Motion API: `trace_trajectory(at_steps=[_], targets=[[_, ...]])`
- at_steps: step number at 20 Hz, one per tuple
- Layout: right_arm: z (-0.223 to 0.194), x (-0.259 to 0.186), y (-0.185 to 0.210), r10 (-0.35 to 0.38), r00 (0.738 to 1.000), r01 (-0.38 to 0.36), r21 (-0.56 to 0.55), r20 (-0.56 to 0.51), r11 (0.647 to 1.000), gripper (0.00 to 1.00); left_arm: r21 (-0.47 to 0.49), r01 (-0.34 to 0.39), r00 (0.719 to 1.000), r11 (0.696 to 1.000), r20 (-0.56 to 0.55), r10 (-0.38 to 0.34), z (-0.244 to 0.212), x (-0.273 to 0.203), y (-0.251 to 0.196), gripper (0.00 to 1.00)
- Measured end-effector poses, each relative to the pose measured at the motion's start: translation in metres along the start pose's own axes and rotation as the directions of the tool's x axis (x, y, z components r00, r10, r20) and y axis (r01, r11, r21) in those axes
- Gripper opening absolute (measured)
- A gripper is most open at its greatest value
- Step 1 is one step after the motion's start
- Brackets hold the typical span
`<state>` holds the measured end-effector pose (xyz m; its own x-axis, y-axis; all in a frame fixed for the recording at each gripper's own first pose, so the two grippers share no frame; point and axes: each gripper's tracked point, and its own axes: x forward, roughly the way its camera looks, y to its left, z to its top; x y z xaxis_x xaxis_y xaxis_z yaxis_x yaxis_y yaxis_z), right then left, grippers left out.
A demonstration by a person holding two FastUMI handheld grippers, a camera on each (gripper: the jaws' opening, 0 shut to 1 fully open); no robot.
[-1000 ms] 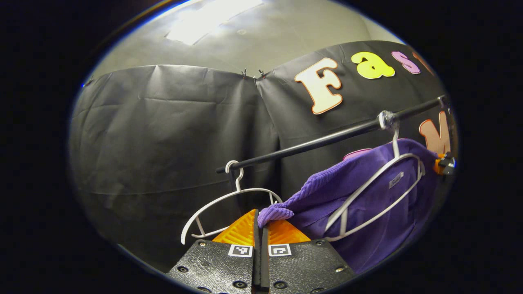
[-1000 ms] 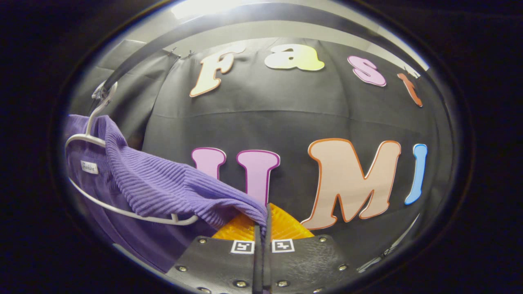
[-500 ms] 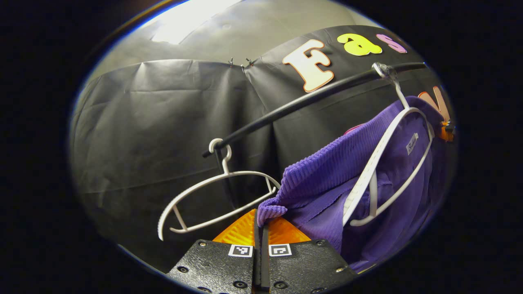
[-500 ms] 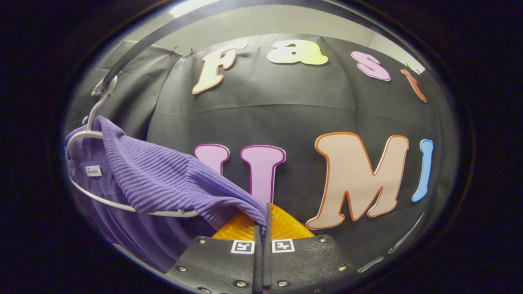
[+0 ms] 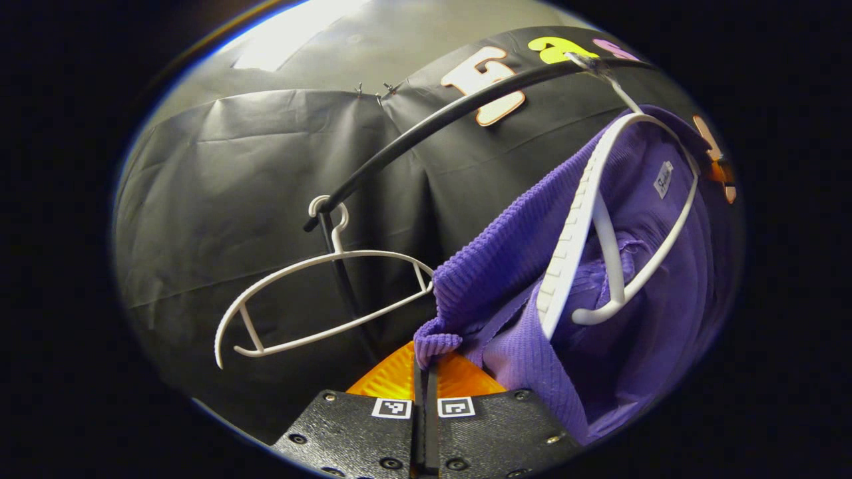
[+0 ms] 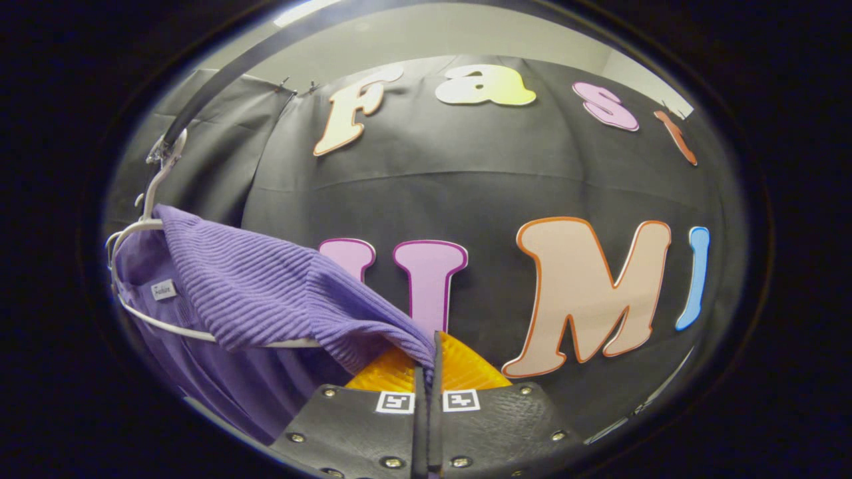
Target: Grasp the clothes on the hanger with both hands and then place them into the laundry hamper below.
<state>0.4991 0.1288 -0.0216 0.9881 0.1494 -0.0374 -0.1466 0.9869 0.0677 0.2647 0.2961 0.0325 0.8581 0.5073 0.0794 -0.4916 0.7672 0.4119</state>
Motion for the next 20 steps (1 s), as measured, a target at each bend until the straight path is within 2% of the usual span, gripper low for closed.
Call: trace_trajectory(at_steps=[4,7,8,9,11,13,20], targets=[[0.0,0.001,-0.001,0.0,1.0,0.0,-0.005,0.0,1.0,0.04,0.003,-0.008,1.0,1.0,0.022,0.007,0.0,0.017,0.003,0.0],[0.002,0.002,0.0,-0.003,1.0,0.003,0.0,0.007,1.0,0.01,0.002,0.001,0.999,1.0,0.043,-0.001,0.007,0.028,0.017,0.0],[0.003,0.003,-0.001,-0.005,1.0,0.005,-0.002,0.017,1.0,0.04,-0.018,0.004,0.999,1.0,0.035,-0.003,0.004,0.033,0.023,0.0],[0.003,0.003,0.0,-0.004,1.0,0.004,-0.009,0.017,1.0,0.01,-0.05,0.012,1.0,0.999,0.024,-0.011,0.001,0.036,0.024,0.0],[0.0,0.001,-0.001,-0.005,1.0,0.005,-0.019,0.007,1.0,0.0,-0.09,0.024,1.0,0.996,0.021,-0.023,-0.004,0.034,0.022,0.0],[-0.005,0.003,-0.001,-0.015,1.0,0.016,-0.011,0.005,1.0,0.04,-0.082,0.02,0.999,0.996,0.03,-0.018,-0.007,0.025,0.022,0.0],[-0.011,-0.003,-0.006,-0.077,0.997,0.077,-0.026,0.016,0.997,0.01,-0.103,0.043,0.999,0.994,0.008,-0.043,-0.022,-0.005,0.011,0.0]])
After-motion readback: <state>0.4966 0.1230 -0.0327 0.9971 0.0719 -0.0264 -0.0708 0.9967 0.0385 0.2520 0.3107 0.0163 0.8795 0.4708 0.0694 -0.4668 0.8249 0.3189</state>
